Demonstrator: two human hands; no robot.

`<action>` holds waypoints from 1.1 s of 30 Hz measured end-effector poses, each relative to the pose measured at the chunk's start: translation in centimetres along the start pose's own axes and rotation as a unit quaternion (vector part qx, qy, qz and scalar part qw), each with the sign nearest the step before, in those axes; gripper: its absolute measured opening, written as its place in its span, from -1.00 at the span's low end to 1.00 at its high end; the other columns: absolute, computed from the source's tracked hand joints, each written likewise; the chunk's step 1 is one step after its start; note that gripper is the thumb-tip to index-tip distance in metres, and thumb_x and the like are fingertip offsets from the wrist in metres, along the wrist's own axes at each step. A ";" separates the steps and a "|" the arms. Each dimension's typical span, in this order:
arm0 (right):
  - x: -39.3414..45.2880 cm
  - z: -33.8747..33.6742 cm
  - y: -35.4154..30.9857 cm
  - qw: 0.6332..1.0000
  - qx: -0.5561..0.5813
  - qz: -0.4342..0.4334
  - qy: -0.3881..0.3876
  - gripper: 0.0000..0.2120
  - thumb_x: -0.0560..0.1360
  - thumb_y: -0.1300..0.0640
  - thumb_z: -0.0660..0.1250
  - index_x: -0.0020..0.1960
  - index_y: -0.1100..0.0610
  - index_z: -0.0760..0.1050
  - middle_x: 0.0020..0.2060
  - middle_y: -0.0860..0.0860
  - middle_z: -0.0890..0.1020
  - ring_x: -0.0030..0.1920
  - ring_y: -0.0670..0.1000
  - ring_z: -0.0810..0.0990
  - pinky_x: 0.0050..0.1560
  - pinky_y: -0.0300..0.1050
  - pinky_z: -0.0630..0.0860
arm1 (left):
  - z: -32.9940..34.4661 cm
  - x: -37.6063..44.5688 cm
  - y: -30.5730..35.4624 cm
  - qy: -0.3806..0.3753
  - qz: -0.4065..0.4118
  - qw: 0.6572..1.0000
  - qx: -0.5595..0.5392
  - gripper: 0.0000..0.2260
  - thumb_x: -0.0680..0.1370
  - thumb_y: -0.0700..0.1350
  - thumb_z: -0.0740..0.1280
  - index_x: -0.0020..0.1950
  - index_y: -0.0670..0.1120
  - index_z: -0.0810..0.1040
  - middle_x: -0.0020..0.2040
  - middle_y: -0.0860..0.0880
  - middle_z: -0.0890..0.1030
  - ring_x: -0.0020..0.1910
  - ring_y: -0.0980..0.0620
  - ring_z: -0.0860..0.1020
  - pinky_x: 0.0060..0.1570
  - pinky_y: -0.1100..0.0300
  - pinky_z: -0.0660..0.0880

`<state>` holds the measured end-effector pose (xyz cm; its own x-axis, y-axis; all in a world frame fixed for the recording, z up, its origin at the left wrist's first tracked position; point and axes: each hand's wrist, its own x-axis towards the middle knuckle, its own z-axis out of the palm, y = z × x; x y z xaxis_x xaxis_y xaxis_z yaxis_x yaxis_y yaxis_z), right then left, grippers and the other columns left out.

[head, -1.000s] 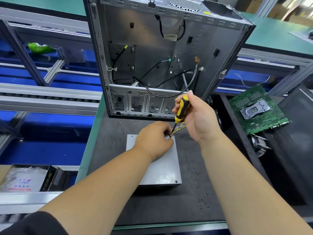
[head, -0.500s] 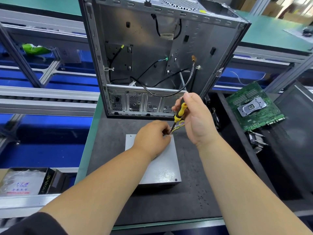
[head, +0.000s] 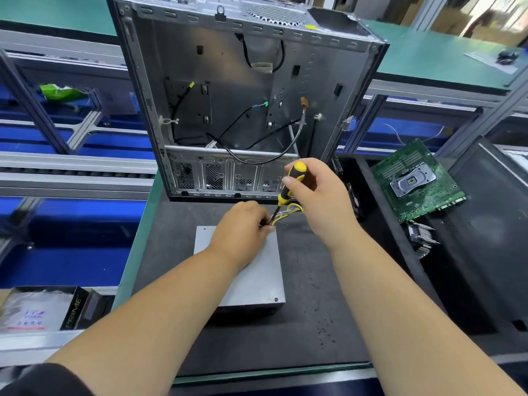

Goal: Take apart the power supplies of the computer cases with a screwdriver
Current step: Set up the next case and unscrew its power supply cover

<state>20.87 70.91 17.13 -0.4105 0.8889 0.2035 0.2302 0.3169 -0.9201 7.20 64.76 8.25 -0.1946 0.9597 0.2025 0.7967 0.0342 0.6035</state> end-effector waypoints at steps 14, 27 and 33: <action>-2.3 -5.6 1.3 0.996 0.042 -0.025 0.069 -0.85 0.57 0.22 0.34 0.04 -0.02 0.52 -0.14 -0.13 0.67 -0.04 -0.13 0.66 -0.01 -0.16 0.57 | 1.2 0.4 2.8 0.059 -0.140 0.982 -0.114 -0.88 0.60 -0.11 0.33 -0.11 0.01 0.45 -0.18 0.02 0.54 -0.24 0.06 0.47 -0.30 0.32 0.33; -5.2 -16.3 4.3 0.985 0.072 -0.003 0.156 -0.94 0.58 0.21 0.36 0.04 0.14 0.52 -0.21 -0.15 0.58 -0.17 -0.18 0.61 -0.08 -0.31 0.50 | 7.4 -0.4 12.7 -0.009 -0.178 0.918 -0.354 -0.83 0.55 -0.29 0.38 -0.09 -0.02 0.54 -0.13 -0.11 0.56 -0.12 0.00 0.53 0.02 0.15 0.50; -7.6 -22.0 6.9 0.976 0.068 0.017 0.206 -0.94 0.57 0.17 0.36 0.03 0.08 0.53 -0.27 -0.27 0.57 -0.17 -0.22 0.61 -0.08 -0.26 0.52 | 14.0 -2.1 16.8 -0.112 -0.172 0.937 -0.283 -0.92 0.53 -0.23 0.41 -0.14 -0.08 0.59 -0.23 -0.01 0.55 -0.24 0.06 0.48 -0.15 0.26 0.43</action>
<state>44.96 73.55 16.62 -0.0081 0.9646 0.2637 0.1066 0.2630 -0.9589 28.97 67.24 7.18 -0.2083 0.9557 -0.2081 0.2659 0.2600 0.9283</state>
